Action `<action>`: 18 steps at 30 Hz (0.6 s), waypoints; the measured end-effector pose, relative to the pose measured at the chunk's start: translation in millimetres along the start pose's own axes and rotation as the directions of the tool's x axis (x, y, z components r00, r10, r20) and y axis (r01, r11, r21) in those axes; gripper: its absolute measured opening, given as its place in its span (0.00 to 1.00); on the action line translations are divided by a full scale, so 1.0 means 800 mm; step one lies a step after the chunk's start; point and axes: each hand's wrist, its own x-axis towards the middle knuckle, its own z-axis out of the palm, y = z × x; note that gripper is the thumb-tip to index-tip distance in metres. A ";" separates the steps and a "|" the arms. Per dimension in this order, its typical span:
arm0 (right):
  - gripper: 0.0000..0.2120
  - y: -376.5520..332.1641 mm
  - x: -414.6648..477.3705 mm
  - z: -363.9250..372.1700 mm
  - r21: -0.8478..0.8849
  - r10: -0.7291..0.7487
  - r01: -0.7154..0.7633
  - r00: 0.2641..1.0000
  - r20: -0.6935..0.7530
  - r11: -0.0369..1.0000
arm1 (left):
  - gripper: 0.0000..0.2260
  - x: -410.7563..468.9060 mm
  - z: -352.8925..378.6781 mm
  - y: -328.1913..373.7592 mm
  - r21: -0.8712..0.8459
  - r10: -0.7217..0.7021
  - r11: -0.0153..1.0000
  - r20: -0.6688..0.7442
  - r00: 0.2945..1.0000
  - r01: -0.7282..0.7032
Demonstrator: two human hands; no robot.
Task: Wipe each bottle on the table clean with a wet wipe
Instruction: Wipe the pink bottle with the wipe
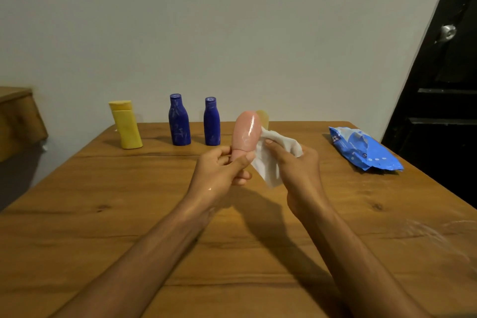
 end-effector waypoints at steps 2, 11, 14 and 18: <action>0.11 -0.001 -0.005 -0.001 -0.009 0.004 -0.004 1.000 0.019 1.000 | 0.15 -0.008 -0.005 0.001 -0.052 -0.033 0.998 0.023 0.999 0.034; 0.14 -0.014 -0.023 -0.013 0.029 0.057 -0.061 0.989 0.137 0.998 | 0.20 -0.034 -0.021 0.001 -0.273 -0.132 0.945 0.173 0.976 0.177; 0.15 -0.022 -0.025 -0.017 0.063 0.075 -0.087 0.982 0.172 0.994 | 0.21 -0.036 -0.024 0.000 -0.340 -0.143 0.918 0.200 0.969 0.205; 0.12 -0.029 -0.028 -0.022 0.153 0.107 -0.145 0.966 0.235 0.977 | 0.21 -0.039 -0.026 0.000 -0.368 -0.135 0.906 0.216 0.967 0.209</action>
